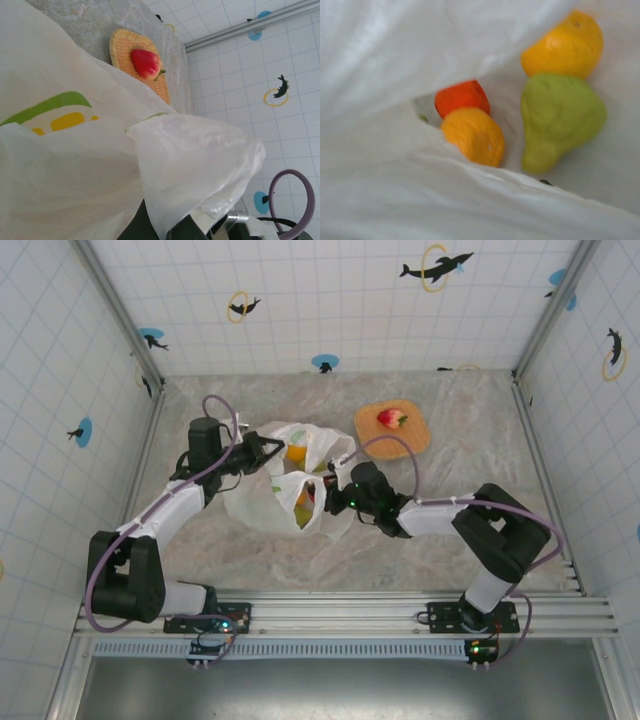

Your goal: Place the fruits into the plastic bag

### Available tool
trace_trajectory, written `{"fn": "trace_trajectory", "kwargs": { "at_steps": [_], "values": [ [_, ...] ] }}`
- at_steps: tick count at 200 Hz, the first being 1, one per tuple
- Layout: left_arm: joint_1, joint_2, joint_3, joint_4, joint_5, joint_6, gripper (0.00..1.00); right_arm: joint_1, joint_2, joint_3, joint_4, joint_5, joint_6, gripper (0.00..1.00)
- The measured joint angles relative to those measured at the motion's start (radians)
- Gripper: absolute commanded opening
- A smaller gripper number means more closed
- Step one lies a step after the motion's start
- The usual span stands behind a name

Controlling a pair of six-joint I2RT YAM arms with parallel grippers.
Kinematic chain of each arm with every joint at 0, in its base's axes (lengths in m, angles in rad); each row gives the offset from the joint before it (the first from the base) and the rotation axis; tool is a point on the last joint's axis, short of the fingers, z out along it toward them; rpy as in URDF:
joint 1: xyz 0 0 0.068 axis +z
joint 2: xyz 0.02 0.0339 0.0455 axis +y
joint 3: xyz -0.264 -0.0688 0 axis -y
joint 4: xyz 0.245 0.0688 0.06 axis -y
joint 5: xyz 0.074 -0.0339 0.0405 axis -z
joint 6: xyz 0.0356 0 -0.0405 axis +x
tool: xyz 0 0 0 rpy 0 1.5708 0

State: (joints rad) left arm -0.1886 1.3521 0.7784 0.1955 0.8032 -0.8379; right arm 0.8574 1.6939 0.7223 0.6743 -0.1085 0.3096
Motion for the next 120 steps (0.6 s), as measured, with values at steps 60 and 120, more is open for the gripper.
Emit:
{"fn": "trace_trajectory", "kwargs": {
  "at_steps": [60, 120],
  "values": [
    [0.0, 0.0, 0.0, 0.013, 0.024, -0.001, 0.0, 0.029, 0.148, 0.143, 0.164, 0.014, 0.115, 0.49],
    [0.0, -0.004, -0.008, 0.04, 0.027, -0.009, 0.0, 0.055, 0.284, 0.256, 0.219, 0.066, 0.284, 0.5]
  ]
}}
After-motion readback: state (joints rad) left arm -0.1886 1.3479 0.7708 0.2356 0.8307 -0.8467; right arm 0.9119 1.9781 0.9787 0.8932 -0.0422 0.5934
